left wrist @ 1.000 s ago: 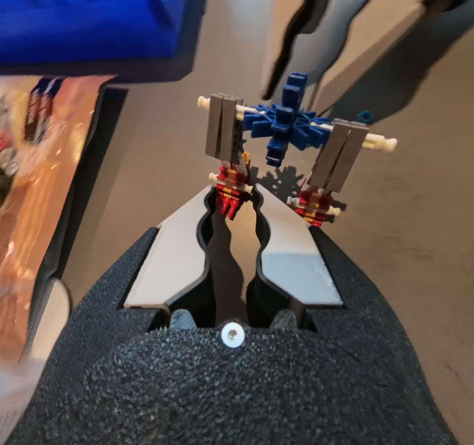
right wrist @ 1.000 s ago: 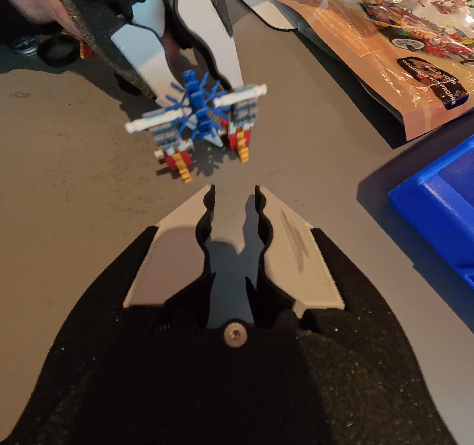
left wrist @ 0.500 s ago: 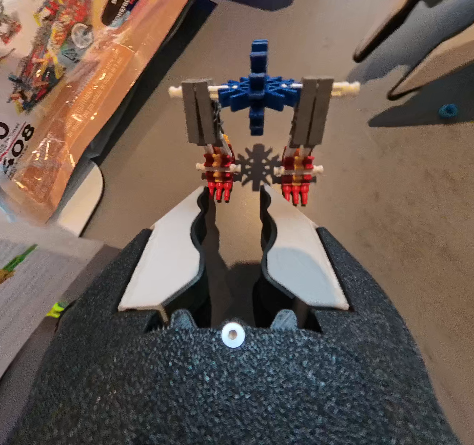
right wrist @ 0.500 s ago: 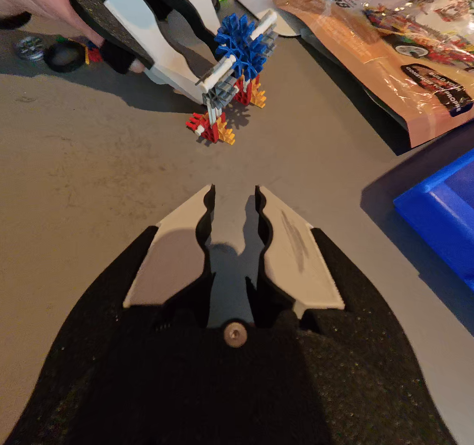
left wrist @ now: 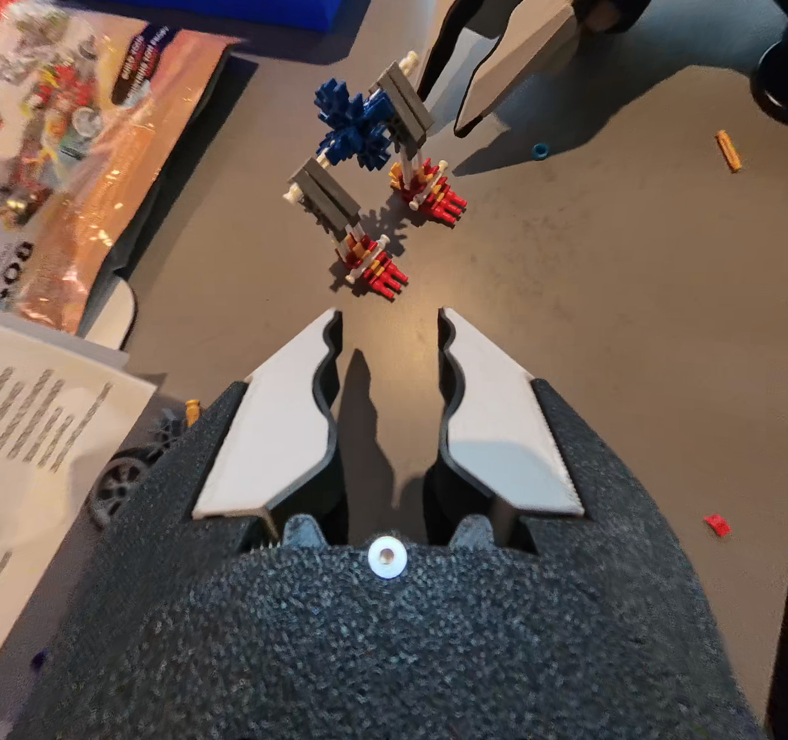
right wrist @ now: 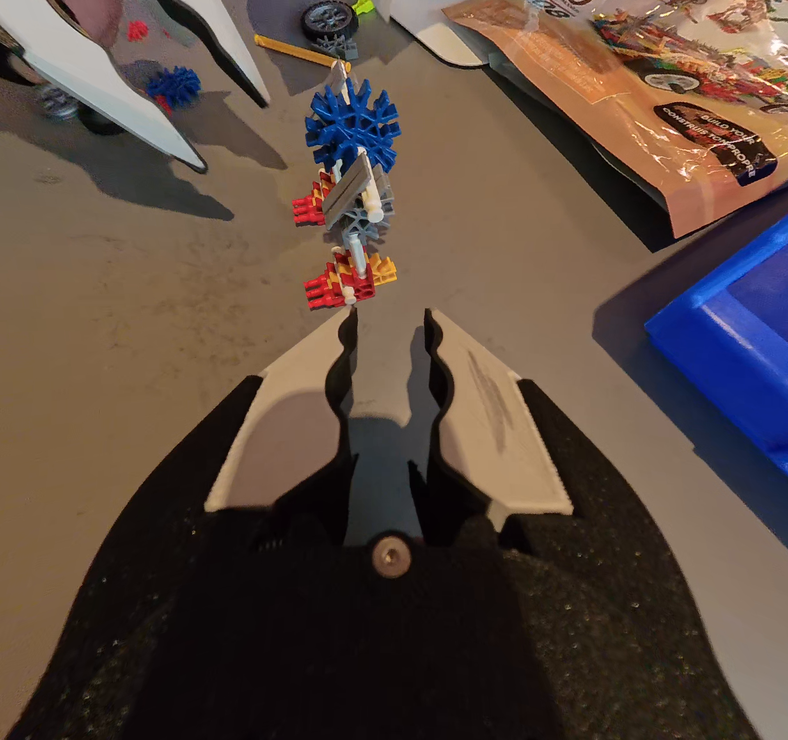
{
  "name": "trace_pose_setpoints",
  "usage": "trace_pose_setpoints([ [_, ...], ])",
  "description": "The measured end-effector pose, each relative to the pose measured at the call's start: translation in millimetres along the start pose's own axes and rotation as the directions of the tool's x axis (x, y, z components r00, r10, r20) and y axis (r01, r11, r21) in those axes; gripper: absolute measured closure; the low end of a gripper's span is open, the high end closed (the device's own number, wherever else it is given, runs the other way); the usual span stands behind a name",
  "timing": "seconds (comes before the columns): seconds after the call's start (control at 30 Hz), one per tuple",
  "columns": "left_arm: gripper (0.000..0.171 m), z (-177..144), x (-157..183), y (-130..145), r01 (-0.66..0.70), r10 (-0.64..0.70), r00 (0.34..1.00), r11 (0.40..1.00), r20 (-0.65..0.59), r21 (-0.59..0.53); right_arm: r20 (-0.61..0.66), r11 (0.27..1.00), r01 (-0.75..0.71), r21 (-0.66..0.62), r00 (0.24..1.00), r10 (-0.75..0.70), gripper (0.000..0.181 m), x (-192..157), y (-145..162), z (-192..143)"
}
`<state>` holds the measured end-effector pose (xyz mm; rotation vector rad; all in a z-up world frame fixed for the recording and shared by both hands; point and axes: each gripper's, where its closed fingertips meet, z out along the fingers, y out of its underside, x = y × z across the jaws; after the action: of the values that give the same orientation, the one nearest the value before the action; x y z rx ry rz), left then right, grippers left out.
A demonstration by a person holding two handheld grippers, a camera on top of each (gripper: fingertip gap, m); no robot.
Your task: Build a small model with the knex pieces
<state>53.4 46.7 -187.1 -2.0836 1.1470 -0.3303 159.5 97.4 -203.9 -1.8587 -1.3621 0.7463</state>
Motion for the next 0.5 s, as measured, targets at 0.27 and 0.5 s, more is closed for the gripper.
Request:
trace_pose_setpoints([
  [0.27, 0.13, 0.3, -35.7, -16.2, -0.099, 0.08, 0.984, 0.989, 0.162, 0.111, -0.001, 0.993, 0.104, 0.058, 0.995, -0.104, 0.148, -16.0, -17.3, 4.3],
  [0.5, 0.115, 20.1, -32.2, -46.1, -0.288, 0.267, 0.955, 0.94, 0.132, 0.183, -0.079, 0.985, 0.119, 0.128, 0.991, -0.109, 0.136, -6.0, -33.8, 0.2],
])
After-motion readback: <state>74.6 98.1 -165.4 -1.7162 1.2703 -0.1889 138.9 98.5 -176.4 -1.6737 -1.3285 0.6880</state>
